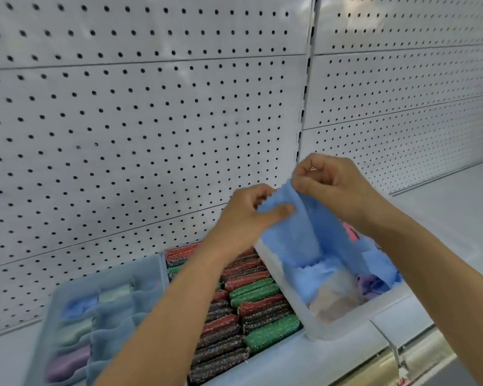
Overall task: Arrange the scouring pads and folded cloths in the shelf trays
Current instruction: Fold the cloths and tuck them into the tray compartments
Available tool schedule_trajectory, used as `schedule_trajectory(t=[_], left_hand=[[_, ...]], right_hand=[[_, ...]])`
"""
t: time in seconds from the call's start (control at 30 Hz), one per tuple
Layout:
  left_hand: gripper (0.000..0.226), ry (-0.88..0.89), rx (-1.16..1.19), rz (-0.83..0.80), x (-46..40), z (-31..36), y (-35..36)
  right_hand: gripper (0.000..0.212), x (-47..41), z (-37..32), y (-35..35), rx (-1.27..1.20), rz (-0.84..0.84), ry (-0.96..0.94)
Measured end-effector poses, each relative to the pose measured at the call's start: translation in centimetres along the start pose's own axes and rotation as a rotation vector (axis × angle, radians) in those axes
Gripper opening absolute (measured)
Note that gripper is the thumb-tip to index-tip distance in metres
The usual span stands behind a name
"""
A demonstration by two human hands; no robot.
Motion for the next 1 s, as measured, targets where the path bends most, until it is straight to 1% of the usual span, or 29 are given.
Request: schedule_trajectory(t=[0.03, 0.1, 0.2, 0.23, 0.33, 0.4, 0.43, 0.53, 0.57, 0.6, 0.67, 0.77, 0.8, 0.83, 0.9, 0.93, 1.0], left_hand=[[0.032, 0.003, 0.018, 0.017, 0.0, 0.9, -1.2], [0.03, 0.036, 0.012, 0.074, 0.5, 3.1, -3.7], [0.024, 0.107, -0.084, 0.132, 1.7, 6.0, -7.3], [0.022, 0.12, -0.099, 0.15, 2.1, 6.7, -8.5], [0.022, 0.125, -0.094, 0.23, 3.8, 8.1, -12.2], [0.02, 0.125, -0.108, 0.282, 5.0, 8.4, -14.7], [0.025, 0.126, -0.116, 0.314, 5.6, 8.5, -15.8], [0.049, 0.108, -0.09, 0.408, 7.5, 8.2, -19.0], [0.053, 0.091, -0.08, 0.446, 8.1, 8.0, -19.8], [0.052, 0.079, -0.069, 0.486, 8.8, 7.6, -20.6], [0.044, 0.045, -0.059, 0.573, 10.0, 6.7, -21.8], [0.025, -0.021, -0.047, 0.671, 11.2, 5.1, -22.7], [0.022, -0.048, -0.046, 0.711, 11.5, 4.4, -23.1], [0.022, -0.078, -0.045, 0.75, 11.8, 3.7, -23.3], [0.032, -0.121, -0.033, 0.792, 12.2, 2.5, -23.4], [0.039, -0.128, -0.017, 0.792, 12.4, 2.0, -23.1], [0.042, -0.134, 0.002, 0.771, 12.5, 1.2, -22.1]], right_hand=[[0.011, 0.0, -1.0, 0.2, -0.022, 0.015, -0.032], [0.012, -0.2, -2.2, 1.0, -0.034, 0.002, -0.069], [0.028, -0.4, -3.1, 2.6, 0.009, -0.046, -0.084], [0.03, -0.5, -3.3, 3.1, 0.036, -0.046, -0.084], [0.019, -0.7, -3.2, 3.9, 0.112, -0.038, -0.066], [0.012, -0.8, -3.2, 4.2, 0.071, -0.035, -0.046], [0.01, -0.8, -3.3, 4.4, 0.033, -0.037, -0.039], [0.009, -1.0, -3.8, 4.9, -0.057, -0.037, -0.025], [0.008, -1.1, -3.9, 5.0, -0.098, -0.038, -0.019], [0.006, -1.3, -3.9, 5.2, -0.148, -0.039, -0.008], [0.007, -1.7, -3.9, 5.7, -0.249, -0.038, 0.027], [0.026, -2.1, -3.4, 6.7, -0.373, -0.027, 0.095], [0.031, -2.2, -3.1, 7.0, -0.394, -0.012, 0.125], [0.033, -2.2, -2.9, 7.4, -0.405, 0.003, 0.157], [0.025, -2.2, -2.3, 8.2, -0.411, 0.045, 0.216], [0.021, -2.1, -2.2, 8.7, -0.412, 0.071, 0.233], [0.019, -1.8, -2.3, 9.8, -0.411, 0.107, 0.213]])
Point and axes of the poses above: each hand's wrist, its own x-axis away from the middle knuckle, its own y-axis out of the palm, z = x × y, the point moved 4 cm from there along -x, towards the middle knuckle, and after that the axes turned 5 degrees about y, right-handed, at the moved point
